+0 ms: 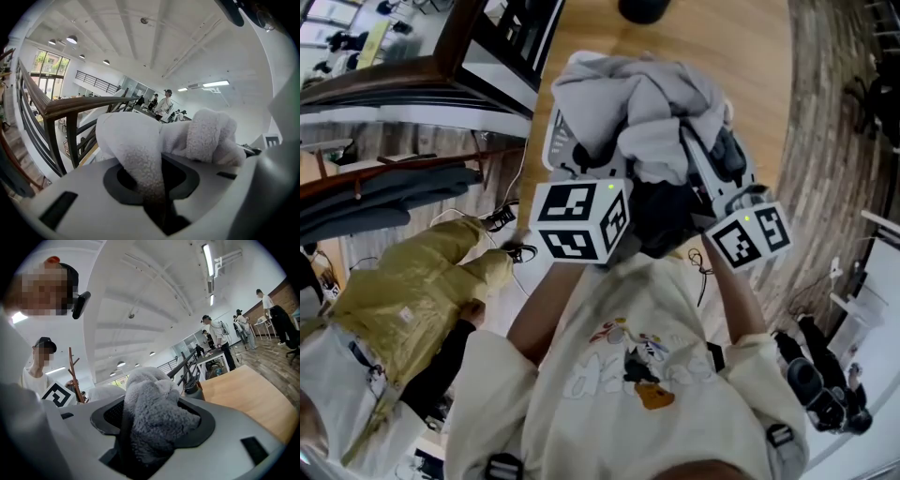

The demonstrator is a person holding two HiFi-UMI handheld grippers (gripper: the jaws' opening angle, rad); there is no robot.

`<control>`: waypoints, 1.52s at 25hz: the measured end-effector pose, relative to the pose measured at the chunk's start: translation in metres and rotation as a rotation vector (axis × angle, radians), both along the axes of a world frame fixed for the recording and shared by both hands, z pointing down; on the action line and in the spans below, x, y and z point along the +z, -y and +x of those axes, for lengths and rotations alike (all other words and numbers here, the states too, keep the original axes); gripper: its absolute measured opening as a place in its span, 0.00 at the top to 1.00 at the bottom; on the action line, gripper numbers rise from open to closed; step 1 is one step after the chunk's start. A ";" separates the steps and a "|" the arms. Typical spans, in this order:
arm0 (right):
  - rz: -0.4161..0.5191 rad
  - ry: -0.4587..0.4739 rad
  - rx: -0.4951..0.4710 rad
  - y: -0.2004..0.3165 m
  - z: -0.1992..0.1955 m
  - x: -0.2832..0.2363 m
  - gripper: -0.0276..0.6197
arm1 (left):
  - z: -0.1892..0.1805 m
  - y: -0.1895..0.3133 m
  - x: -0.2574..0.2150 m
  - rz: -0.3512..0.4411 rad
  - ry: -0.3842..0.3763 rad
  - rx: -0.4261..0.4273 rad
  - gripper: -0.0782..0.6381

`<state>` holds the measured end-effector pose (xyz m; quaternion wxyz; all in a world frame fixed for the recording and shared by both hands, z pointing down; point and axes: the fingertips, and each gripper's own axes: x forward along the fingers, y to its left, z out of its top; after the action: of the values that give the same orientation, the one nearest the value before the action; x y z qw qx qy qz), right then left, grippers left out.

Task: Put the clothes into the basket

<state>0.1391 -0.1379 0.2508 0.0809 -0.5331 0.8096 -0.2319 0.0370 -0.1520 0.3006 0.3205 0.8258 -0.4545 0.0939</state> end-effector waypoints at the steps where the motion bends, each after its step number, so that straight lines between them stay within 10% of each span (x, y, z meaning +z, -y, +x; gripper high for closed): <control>1: -0.001 -0.004 -0.002 0.001 -0.001 0.004 0.53 | -0.001 0.001 0.004 0.000 0.004 -0.002 0.79; 24: -0.146 -0.114 0.022 0.049 0.017 0.108 0.53 | 0.003 0.047 0.094 -0.079 0.072 -0.113 0.79; 38: -0.143 -0.340 0.151 0.062 0.034 0.170 0.53 | 0.009 0.074 0.130 -0.102 0.133 -0.143 0.79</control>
<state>0.1728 -0.1998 0.4203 -0.0780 -0.6282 0.7507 -0.1888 0.0459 -0.2265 0.4306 0.3371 0.7659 -0.5271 0.1483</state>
